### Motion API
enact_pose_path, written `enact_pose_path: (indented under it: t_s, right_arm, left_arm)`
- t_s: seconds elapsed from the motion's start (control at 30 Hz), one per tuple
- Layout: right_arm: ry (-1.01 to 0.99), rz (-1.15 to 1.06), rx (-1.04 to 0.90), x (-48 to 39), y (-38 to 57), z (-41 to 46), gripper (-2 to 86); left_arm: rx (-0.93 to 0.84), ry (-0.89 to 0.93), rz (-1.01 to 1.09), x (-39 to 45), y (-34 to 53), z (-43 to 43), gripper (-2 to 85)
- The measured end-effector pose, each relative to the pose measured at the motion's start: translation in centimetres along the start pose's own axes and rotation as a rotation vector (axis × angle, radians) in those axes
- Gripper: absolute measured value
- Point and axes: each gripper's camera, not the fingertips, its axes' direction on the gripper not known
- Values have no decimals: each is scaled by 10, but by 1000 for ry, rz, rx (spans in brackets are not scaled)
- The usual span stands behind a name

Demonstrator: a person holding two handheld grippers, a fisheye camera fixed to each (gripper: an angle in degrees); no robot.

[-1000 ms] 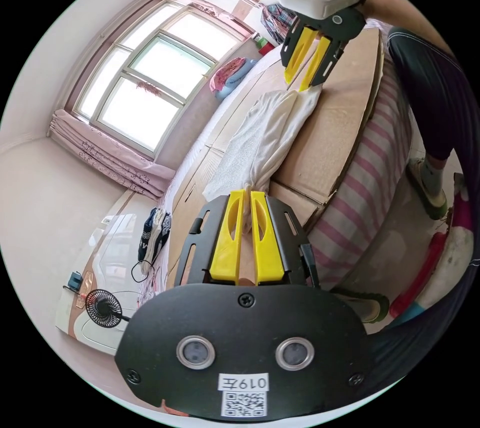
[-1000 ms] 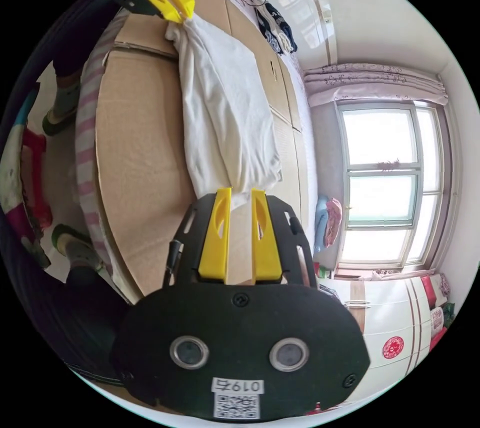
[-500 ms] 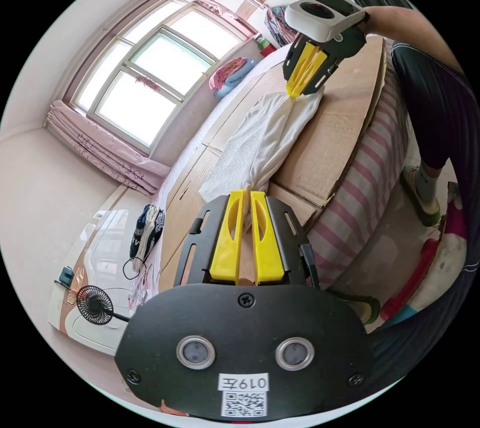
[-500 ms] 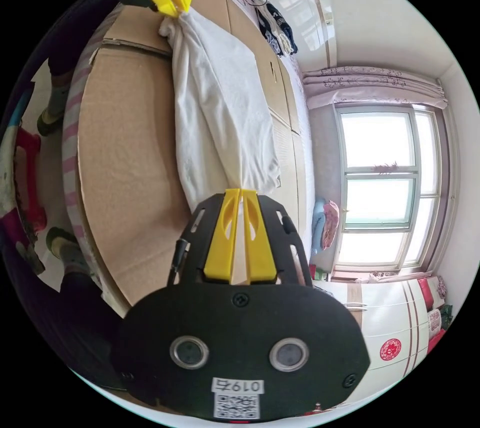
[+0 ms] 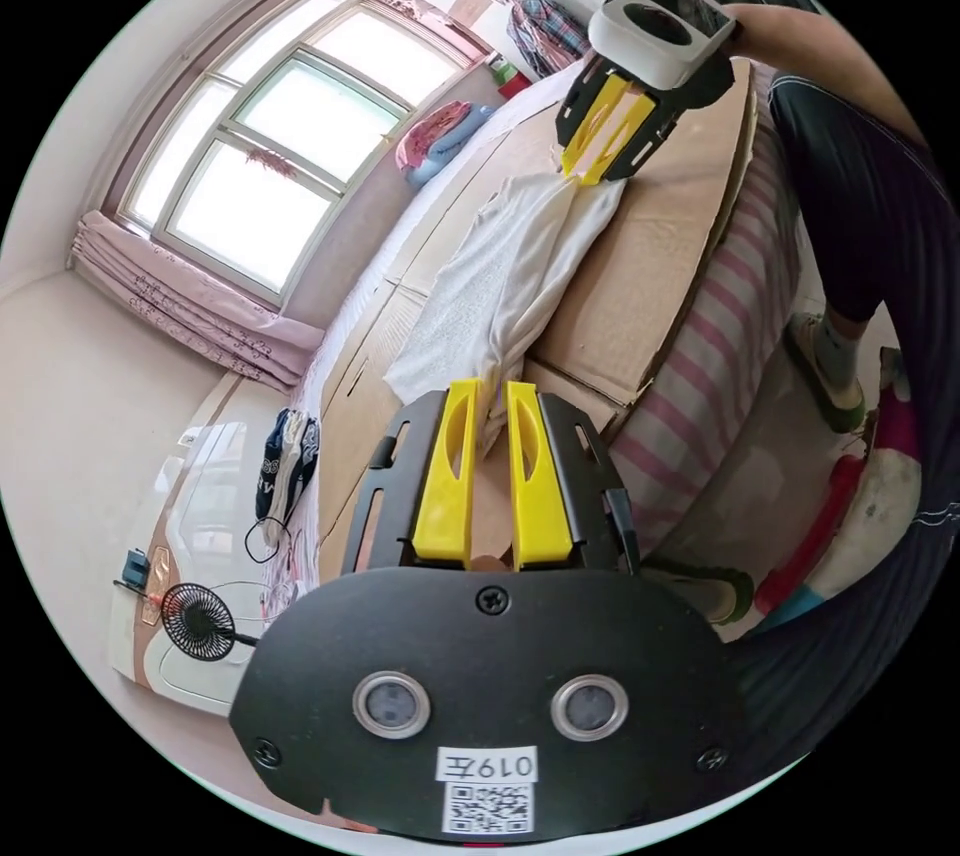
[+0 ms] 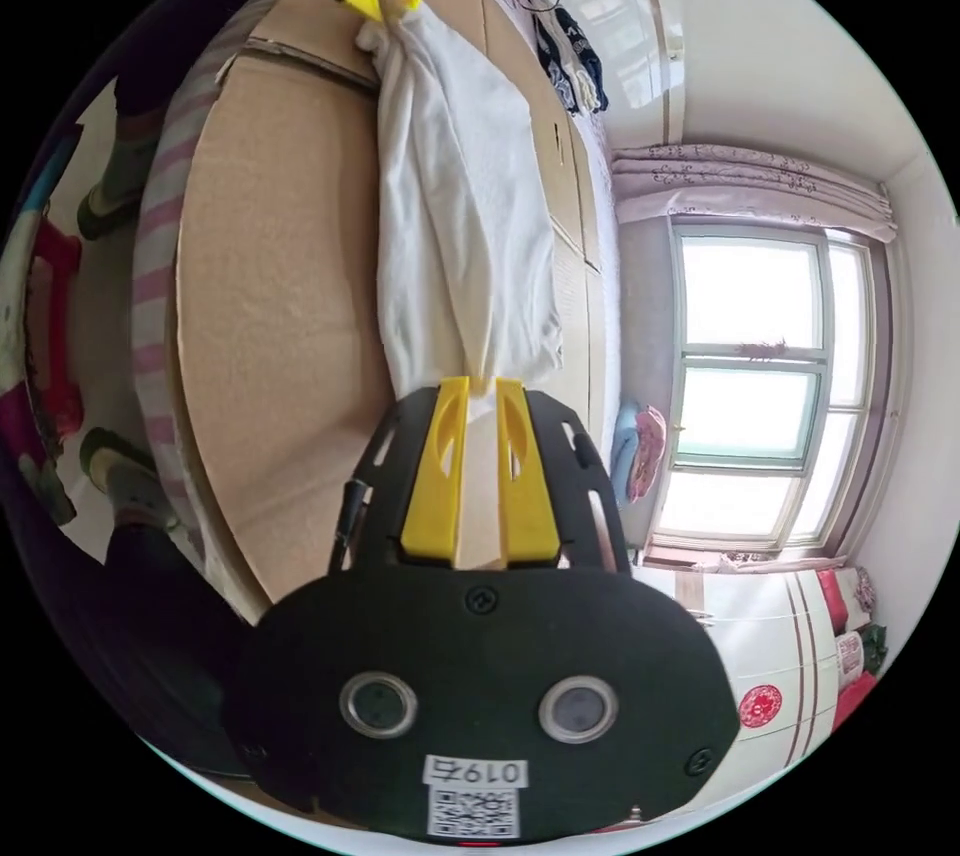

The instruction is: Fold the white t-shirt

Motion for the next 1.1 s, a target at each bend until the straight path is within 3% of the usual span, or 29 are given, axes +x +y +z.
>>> enact_pose_path:
  t_s: [0.17,0.3,0.37,0.47,0.5,0.6,0.77,1.1]
  right_arm:
    - [-104,341,90,83,55,-25,51]
    - [-219,657,86,141,99,-14,29]
    - [-370,857,116,175,130,-5,4]
    - [-677,998,265,203,165,7,7]
    - [-723,1021,282,208,171,10,8]
    - [-779,1025,278,225,187,16,22]
    - [-850,939,235,245,192,14,73]
    - [-791,851,208,274,195,-13,91]
  left_arm:
    - [119,144,-189,-76,-42,1,10]
    - [88,285,-300,-141,-133,65,9]
    - [59,359,-321,-157,-181,105,8]
    - [-76,650,-381,-180,-262,197,8]
    - [-147,803,-428,-188,-288,237,8]
    - [-254,1006,-573,-202,-340,317,9]
    - [-467,801,-536,-194,-410,383,10]
    - [-624,718,-569,-186,-485,464,33]
